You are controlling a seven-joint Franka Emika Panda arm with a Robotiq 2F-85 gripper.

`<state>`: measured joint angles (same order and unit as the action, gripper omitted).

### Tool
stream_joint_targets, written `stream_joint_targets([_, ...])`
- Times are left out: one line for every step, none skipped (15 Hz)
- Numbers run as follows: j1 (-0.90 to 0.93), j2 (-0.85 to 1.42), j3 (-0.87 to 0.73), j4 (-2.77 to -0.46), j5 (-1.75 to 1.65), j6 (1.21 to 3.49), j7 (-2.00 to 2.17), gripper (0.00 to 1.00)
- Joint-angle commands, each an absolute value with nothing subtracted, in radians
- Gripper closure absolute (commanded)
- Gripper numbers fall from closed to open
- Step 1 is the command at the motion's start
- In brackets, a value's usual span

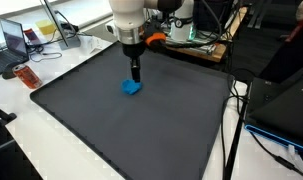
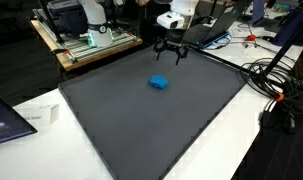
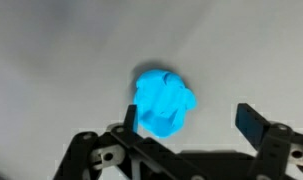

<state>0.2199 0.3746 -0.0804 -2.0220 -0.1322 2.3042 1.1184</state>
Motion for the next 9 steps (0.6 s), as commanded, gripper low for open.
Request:
stream_joint_targets([0.232,0.298,-0.099,-2.126,-0.241,2.375,1.210,0.00])
stream_joint_targets([0.229,0.292,-0.096,-2.139,-0.259,2.391,1.219,0.00])
stream_joint_targets([0.223,0.285,-0.090,-2.154,-0.271,2.406,1.215,0.00])
stream_joint_targets([0.219,0.279,-0.088,-2.169,-0.281,2.420,1.217,0.00])
stream_joint_targets([0.215,0.273,-0.090,-2.187,-0.297,2.439,1.211,0.00])
stream_joint_targets([0.212,0.268,-0.092,-2.204,-0.315,2.464,1.204,0.00])
stream_joint_targets([0.207,0.264,-0.091,-2.218,-0.328,2.486,1.189,0.00])
stream_joint_targets([0.204,0.260,-0.091,-2.234,-0.340,2.511,1.179,0.00])
stream_joint_targets([0.202,0.259,-0.094,-2.246,-0.354,2.537,1.179,0.00])
